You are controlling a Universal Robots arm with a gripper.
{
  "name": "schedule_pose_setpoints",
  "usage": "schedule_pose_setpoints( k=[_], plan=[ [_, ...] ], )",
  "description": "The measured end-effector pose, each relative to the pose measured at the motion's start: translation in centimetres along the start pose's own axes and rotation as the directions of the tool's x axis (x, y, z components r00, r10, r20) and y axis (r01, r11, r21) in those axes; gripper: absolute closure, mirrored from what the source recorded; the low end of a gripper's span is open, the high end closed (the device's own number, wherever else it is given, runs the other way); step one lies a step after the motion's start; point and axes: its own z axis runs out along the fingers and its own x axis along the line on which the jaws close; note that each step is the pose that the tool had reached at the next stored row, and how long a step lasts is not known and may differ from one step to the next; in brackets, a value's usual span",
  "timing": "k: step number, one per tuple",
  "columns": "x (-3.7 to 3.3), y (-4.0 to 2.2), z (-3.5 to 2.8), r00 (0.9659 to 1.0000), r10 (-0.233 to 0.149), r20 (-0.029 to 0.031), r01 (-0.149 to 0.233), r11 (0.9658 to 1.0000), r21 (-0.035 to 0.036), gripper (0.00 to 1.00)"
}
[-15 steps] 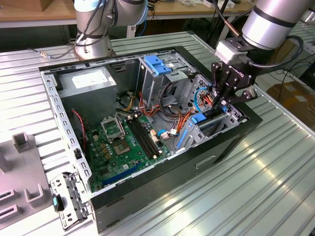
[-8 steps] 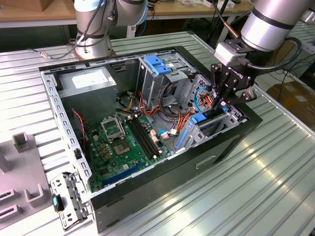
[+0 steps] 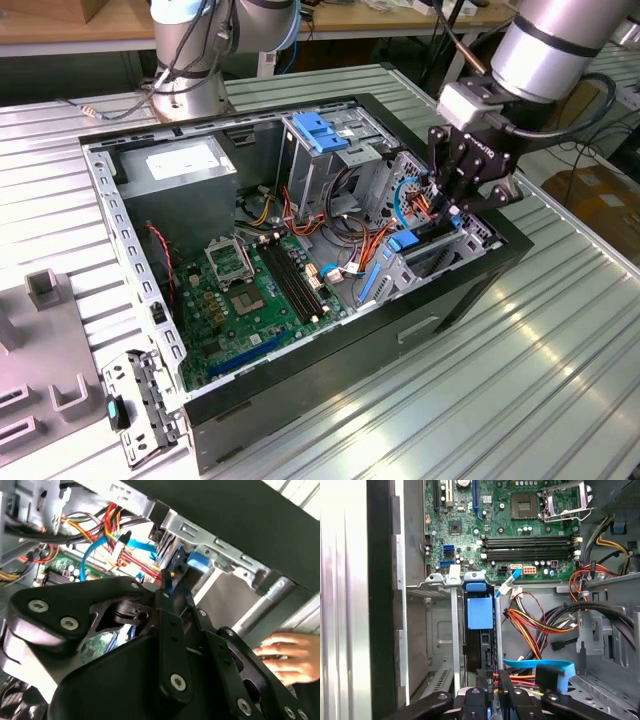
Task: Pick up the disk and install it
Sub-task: 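Insert the first disk wire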
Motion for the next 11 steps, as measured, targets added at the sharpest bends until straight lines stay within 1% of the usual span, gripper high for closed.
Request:
schedule_pose_setpoints(
  k=[1,2,5,6,7,11],
  plan=[
    [0.00,0.01,-0.28,1.0000,0.000,0.0002,0.000,1.0000,0.0001,0.76],
    [0.01,0.01,-0.36,1.0000,0.000,0.0003,0.000,1.0000,0.0001,0.76],
    [0.01,0.01,-0.36,1.0000,0.000,0.0003,0.000,1.0000,0.0001,0.76],
    [0.01,0.01,-0.37,1.0000,0.000,0.0000,0.000,1.0000,0.0001,0.84],
    [0.00,0.01,-0.37,1.0000,0.000,0.0001,0.000,1.0000,0.0001,0.89],
    [0.01,0.01,-0.37,1.0000,0.000,0.0002,0.000,1.0000,0.0001,0.89]
  ],
)
